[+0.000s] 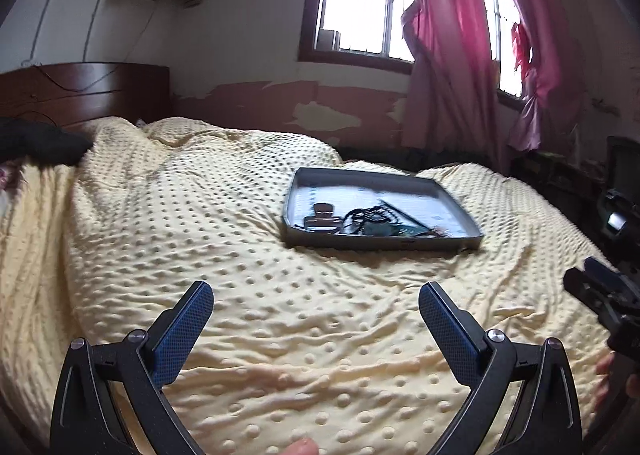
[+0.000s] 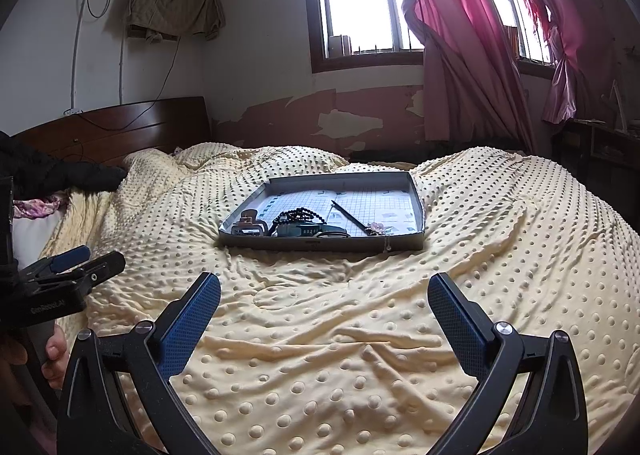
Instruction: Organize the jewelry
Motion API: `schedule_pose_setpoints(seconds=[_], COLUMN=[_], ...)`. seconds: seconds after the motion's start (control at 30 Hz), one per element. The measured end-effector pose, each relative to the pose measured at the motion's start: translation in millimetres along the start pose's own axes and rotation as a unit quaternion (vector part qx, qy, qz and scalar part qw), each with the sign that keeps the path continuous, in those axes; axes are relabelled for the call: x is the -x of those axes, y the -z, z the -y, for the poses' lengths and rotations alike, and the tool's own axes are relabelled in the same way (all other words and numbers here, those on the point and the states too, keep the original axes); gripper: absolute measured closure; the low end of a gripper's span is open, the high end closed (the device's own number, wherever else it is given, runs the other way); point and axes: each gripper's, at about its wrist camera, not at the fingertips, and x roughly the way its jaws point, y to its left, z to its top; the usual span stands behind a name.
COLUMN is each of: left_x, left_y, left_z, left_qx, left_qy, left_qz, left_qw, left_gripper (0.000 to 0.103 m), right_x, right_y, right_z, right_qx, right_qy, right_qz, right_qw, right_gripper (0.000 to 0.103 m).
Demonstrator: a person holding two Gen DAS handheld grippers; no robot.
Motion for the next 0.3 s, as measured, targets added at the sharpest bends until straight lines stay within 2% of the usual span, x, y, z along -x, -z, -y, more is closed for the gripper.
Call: schedule_pose_setpoints(seconds=[0.3], left_x=[-4.1], left_y=[2.0], left_z=[-1.4], left_qx=[-0.006], left_qy=[-0.009], left_qz=[-0.006], left_qw=[0.9999], left_gripper=[0.000], right_x=[-1.4], right_y=[2.3], right_z=[0.6], right_qx=[-0.004], right_qy=[-0.003], right_qz=[-0.003], right_qw=[1.000], right_gripper=[0.001])
